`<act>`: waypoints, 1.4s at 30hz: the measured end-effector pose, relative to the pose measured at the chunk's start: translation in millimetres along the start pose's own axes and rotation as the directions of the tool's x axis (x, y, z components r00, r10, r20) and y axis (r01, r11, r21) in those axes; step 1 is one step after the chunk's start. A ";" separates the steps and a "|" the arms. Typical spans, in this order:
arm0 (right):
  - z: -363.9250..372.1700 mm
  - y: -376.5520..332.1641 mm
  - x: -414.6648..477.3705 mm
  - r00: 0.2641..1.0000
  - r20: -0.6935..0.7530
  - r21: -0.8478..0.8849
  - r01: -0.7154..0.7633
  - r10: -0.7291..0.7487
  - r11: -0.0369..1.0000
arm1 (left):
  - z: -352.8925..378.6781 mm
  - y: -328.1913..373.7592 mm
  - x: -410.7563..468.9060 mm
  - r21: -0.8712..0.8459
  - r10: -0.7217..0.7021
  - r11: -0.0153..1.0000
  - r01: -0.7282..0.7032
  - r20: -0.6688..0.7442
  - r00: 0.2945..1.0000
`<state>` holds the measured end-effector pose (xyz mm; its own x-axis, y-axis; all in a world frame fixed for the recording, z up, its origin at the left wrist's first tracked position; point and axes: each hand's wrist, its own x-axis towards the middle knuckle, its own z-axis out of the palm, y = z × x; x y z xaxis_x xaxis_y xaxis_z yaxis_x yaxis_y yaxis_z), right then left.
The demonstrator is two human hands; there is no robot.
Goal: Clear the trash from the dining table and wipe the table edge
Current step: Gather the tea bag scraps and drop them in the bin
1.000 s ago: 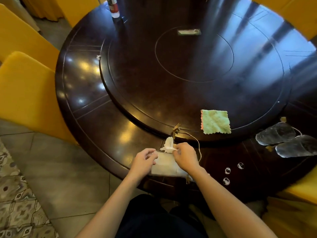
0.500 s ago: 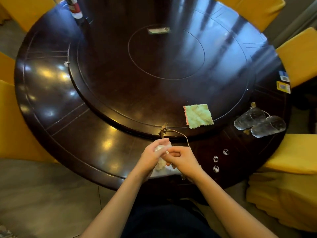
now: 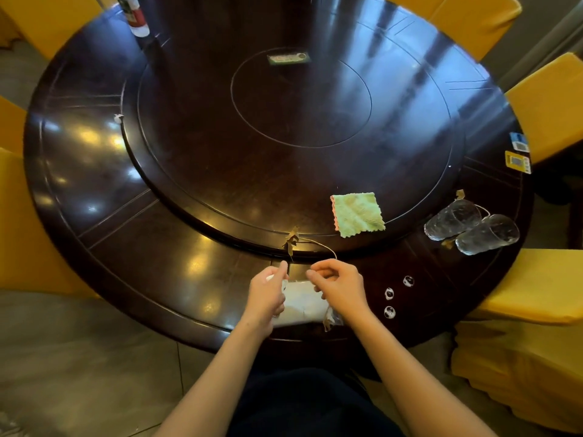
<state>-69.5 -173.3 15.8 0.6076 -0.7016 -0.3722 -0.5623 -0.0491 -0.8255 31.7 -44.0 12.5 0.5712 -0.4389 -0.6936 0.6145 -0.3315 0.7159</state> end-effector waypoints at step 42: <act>-60.0 -11.1 2.8 0.992 -0.081 0.389 -0.060 0.099 0.919 | 3.7 11.3 -25.7 -0.041 0.019 0.999 -0.018 0.000 1.000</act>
<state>-95.2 -217.4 49.4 0.5010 -0.7586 -0.4165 -0.3349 0.2738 -0.9016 21.9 -39.5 38.8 0.5824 -0.4452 -0.6802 0.6259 -0.2884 0.7246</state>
